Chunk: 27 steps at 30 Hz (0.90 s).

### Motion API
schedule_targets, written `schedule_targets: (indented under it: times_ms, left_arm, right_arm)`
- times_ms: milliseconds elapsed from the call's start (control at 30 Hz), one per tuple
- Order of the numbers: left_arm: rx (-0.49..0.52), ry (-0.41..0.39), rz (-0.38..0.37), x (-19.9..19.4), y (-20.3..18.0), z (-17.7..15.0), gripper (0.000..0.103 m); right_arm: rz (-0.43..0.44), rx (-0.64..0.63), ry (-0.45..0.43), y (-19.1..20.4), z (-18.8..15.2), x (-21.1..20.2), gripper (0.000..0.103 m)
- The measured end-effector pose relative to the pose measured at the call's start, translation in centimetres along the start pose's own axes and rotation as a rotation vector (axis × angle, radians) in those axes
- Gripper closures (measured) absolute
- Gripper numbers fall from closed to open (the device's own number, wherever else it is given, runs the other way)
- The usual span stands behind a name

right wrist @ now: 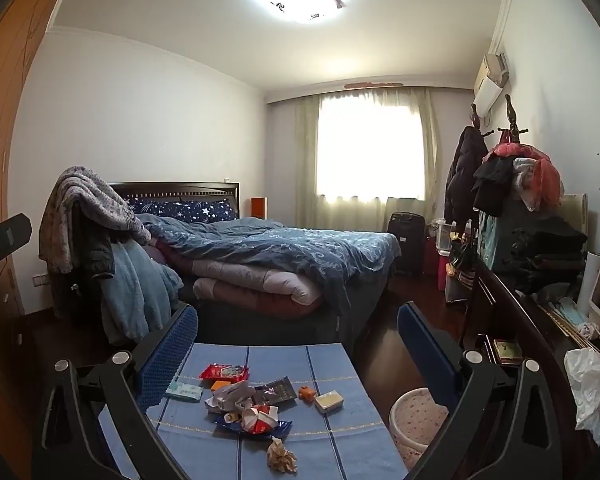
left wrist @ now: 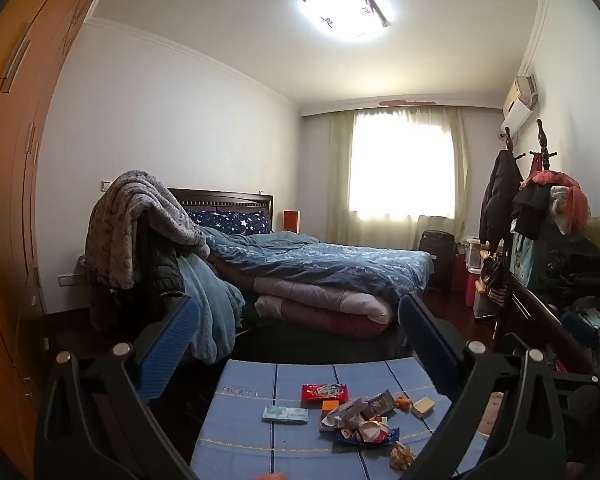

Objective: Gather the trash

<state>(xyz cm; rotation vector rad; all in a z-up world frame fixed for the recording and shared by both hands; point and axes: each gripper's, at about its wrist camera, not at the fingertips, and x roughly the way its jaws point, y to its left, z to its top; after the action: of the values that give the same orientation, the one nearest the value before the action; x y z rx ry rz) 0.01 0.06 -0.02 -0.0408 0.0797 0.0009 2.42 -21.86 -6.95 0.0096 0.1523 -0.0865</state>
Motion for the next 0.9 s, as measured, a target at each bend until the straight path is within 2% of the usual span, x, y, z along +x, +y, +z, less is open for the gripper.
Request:
schedule_targets:
  times_ms: [900]
  left_arm:
    - [0.007,0.010,-0.007,0.3,-0.3,0.0,0.003]
  right_arm:
    - [-0.068,0.023,-0.019,-2.0,2.0,-0.1,0.004]
